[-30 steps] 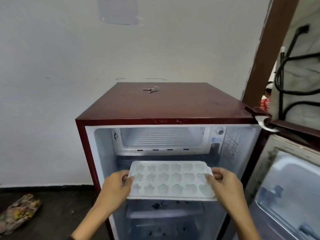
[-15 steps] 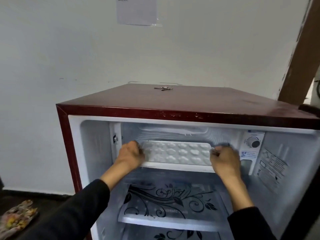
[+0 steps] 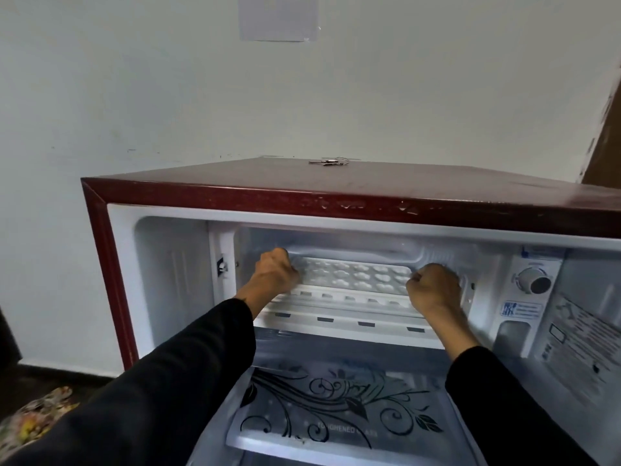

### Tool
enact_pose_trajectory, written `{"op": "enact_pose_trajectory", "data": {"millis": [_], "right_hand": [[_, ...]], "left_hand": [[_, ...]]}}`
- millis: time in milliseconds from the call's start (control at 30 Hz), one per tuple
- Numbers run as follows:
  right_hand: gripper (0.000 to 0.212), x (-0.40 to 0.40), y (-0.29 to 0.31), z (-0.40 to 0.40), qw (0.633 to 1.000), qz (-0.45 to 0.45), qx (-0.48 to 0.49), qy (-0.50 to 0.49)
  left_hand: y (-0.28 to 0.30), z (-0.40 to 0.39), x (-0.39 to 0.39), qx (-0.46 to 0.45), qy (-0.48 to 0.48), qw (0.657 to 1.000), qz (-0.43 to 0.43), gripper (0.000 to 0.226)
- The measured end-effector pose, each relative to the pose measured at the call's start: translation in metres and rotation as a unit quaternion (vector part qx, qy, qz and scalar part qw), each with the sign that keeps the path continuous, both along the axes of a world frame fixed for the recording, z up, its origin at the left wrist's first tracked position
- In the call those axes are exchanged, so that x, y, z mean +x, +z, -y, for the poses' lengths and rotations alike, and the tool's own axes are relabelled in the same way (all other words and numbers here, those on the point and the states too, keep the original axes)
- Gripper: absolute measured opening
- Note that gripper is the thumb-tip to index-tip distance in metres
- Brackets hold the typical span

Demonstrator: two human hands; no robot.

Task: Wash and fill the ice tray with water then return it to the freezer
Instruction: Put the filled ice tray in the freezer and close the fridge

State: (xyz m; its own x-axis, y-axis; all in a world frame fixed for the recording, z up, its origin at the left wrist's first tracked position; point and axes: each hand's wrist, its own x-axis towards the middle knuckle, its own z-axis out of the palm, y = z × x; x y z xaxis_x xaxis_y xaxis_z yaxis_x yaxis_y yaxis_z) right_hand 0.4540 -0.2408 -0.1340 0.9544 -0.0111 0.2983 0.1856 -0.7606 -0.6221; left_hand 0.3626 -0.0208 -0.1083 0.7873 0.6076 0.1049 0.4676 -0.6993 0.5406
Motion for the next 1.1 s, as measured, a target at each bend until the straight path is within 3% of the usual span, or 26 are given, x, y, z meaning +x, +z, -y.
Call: {"op": "enact_pose_trajectory", "data": {"millis": [267,367,467,733,933,1100], "right_hand": [[0.017,0.006,-0.003,-0.001,1.0,-0.013,0.017,0.008],[0.02,-0.001,0.002,0.0,1.0,-0.001,0.006,0.009],[0.029,-0.016,0.011,0.002,1.0,0.023,-0.005,-0.002],[0.044,-0.098,0.052,0.008,0.998,-0.002,-0.008,0.067],[0.036,-0.169,0.089,0.022,0.993,0.021,-0.054,0.106],[0.043,-0.229,0.1,0.036,0.99,0.042,-0.001,0.135]], "left_hand": [[0.0,-0.001,0.005,0.019,0.001,1.0,-0.022,0.033],[0.002,0.007,-0.003,0.068,-0.001,0.997,-0.042,0.045],[0.009,0.019,-0.019,0.14,0.0,0.99,-0.036,0.04],[0.025,0.065,-0.083,0.164,-0.093,0.982,-0.013,0.038],[0.047,0.096,-0.135,0.175,-0.141,0.973,-0.046,0.046],[0.056,0.117,-0.19,0.159,-0.134,0.978,0.006,0.047]]}}
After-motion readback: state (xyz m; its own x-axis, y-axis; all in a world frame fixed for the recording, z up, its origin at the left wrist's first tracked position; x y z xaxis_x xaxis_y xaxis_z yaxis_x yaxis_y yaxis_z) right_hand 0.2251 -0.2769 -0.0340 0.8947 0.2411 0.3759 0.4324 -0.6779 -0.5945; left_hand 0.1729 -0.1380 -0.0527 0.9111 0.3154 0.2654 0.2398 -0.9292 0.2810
